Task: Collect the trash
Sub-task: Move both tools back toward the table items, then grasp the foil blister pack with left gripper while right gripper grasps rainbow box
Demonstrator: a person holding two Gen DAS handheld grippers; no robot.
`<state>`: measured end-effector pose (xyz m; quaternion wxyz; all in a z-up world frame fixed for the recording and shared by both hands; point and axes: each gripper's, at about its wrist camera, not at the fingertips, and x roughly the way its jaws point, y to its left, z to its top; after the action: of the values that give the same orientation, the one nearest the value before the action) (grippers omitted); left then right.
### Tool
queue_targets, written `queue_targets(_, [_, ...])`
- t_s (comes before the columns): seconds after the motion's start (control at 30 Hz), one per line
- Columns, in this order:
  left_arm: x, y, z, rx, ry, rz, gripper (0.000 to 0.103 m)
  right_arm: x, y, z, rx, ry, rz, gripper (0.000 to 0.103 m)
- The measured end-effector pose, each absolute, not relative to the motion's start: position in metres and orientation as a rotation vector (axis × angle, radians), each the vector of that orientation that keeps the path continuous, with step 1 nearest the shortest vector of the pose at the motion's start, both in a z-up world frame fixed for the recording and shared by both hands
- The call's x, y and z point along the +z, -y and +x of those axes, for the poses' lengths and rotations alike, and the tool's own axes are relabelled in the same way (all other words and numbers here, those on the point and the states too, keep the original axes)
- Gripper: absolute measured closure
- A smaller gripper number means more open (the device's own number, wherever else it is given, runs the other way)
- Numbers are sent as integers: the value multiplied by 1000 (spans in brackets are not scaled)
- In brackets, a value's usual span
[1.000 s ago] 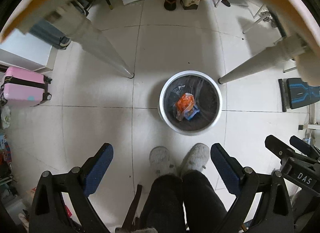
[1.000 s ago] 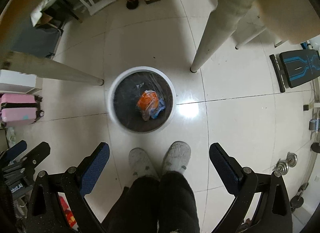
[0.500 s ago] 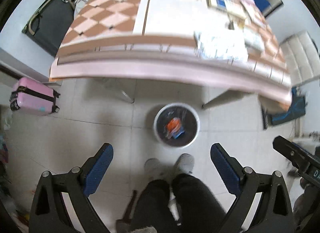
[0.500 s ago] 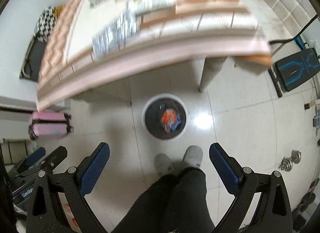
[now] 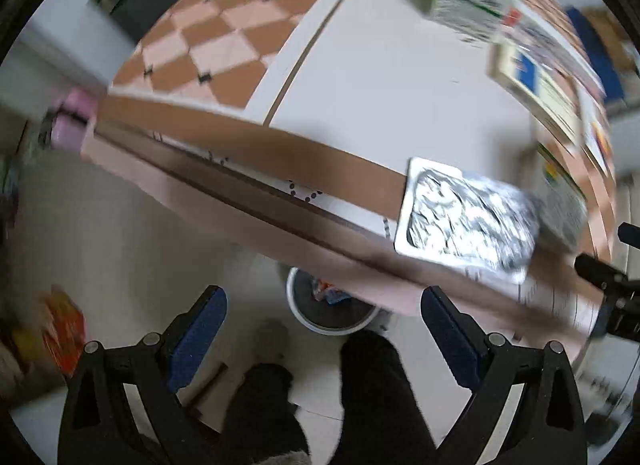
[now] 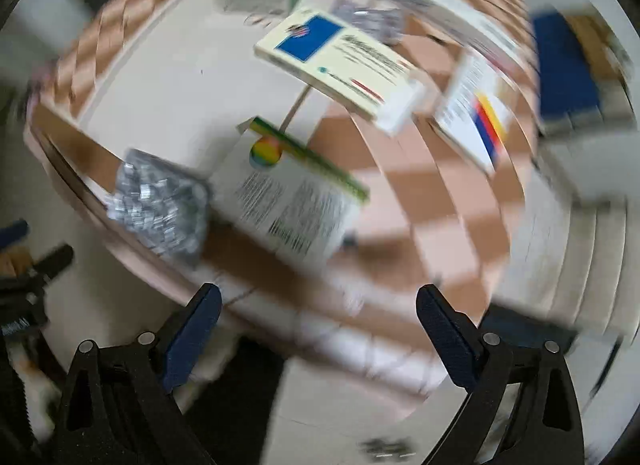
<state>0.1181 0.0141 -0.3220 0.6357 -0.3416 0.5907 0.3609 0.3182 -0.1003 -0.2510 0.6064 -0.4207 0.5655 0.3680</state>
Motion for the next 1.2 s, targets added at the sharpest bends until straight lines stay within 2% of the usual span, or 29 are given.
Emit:
queue_targets(0.17, [-345, -25, 125, 923, -1363, -877, 3, -285, 60, 329, 1034, -1292, -1199, 6])
queue_targets(0.3, [-352, -27, 120, 970, -1368, -925, 4, -293, 45, 327, 1146, -1310, -1263, 6])
queue_targets(0.33, [-353, -28, 120, 976, -1373, -925, 4, -297, 42, 326, 1166, -1314, -1279, 8])
queue_targets(0.4, [-353, -28, 118, 980, -1382, -924, 3, -302, 39, 326, 1197, -1341, -1277, 17])
queue_targets(0.47, [-352, -28, 118, 984, -1385, -927, 4, -301, 41, 326, 1199, -1331, -1267, 18])
queue_targets(0.67, [-340, -26, 122, 977, -1370, -1008, 4, -295, 82, 368, 1047, -1480, -1002, 20])
queue_targets(0.8, [-345, -33, 133, 943, -1323, -1203, 5, -284, 131, 418, 842, -1573, -698, 20])
queue_targets(0.93, [-363, -45, 145, 955, -1245, -1433, 5, -279, 165, 448, 690, -1576, -510, 20])
queue_targets(0.97, [-367, -46, 145, 969, -1241, -1461, 6, -278, 171, 454, 660, -1574, -469, 20])
queue_targets(1.03, [-375, -50, 147, 1025, -1239, -1505, 18, -279, 177, 463, 626, -1573, -427, 20])
queue_targets(1.1, [-376, -51, 148, 1083, -1243, -1504, 19, -281, 180, 462, 608, -1575, -410, 21])
queue_targets(1.17, [-374, -51, 149, 1139, -1270, -1470, 31, -282, 184, 464, 602, -1577, -400, 21])
queue_targets(1.2, [-372, -48, 150, 1153, -1283, -1444, 33, -285, 182, 462, 602, -1579, -399, 21])
